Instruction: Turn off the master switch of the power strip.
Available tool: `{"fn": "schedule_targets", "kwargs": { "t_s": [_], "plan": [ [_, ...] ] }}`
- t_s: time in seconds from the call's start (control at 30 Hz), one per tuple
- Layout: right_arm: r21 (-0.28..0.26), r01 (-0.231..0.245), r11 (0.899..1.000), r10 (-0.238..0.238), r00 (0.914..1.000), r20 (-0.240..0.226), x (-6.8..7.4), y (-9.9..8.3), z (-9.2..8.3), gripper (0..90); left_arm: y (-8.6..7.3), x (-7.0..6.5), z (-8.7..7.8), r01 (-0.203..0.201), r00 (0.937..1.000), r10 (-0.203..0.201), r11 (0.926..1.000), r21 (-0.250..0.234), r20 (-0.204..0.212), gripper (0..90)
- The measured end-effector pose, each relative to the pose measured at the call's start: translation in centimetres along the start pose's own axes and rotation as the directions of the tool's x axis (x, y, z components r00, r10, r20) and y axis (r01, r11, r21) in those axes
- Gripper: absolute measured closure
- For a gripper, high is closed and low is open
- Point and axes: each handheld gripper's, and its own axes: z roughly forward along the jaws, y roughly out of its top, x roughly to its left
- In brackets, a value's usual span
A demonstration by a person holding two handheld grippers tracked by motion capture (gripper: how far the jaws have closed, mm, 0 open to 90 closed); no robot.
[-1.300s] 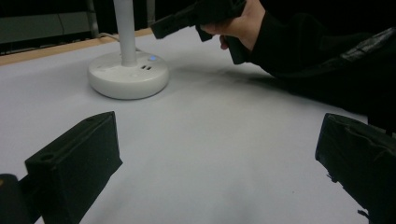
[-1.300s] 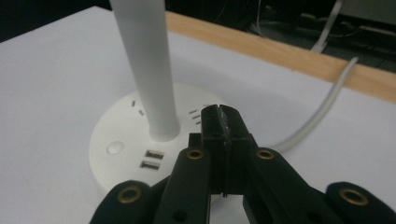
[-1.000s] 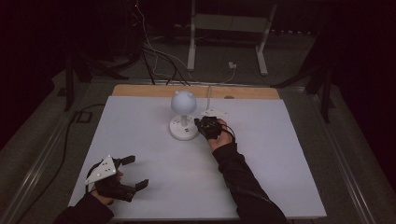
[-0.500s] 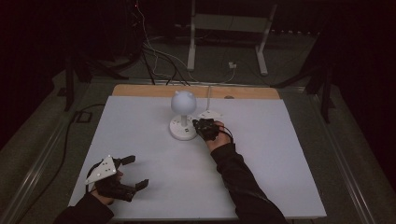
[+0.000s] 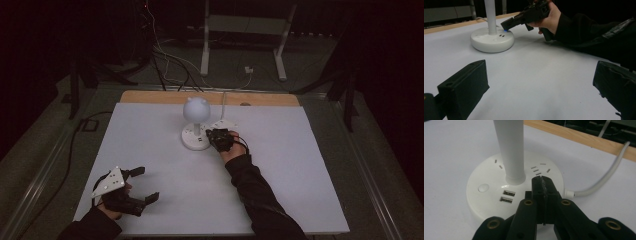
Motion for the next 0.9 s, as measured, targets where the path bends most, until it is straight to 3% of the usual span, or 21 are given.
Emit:
{"fn": "schedule_targets", "kwargs": {
  "t_s": [0.17,0.3,0.67,0.77,0.9],
  "plan": [
    [-0.002,-0.013,1.0,0.013,0.9999,-0.004,-0.1,-0.2,0.1,90.0,0.0,0.0,0.0,0.0,1.0,0.0,1.0,0.003,0.0,0.5],
    [-0.013,0.023,1.0,-0.023,0.9997,0.008,0.2,-0.4,0.2,90.0,0.0,0.0,0.0,0.0,1.0,0.0,1.0,0.003,0.0,0.5],
    [-0.025,0.056,0.998,-0.055,0.9973,0.049,0.8,-0.6,0.3,90.0,0.0,-0.1,0.1,-0.003,1.0,0.003,0.9999,0.01,-0.001,0.5],
    [0.011,0.031,0.999,-0.031,0.9968,0.073,1.1,-0.1,0.2,90.0,0.0,-0.1,0.1,-0.004,1.0,0.004,0.9999,0.011,-0.002,0.5],
    [0.016,0.045,0.999,-0.046,0.9974,0.056,0.9,-0.1,0.3,90.0,-0.1,-0.1,0.1,0.0,1.0,0.0,0.9999,0.01,-0.005,0.5]
  ]
}}
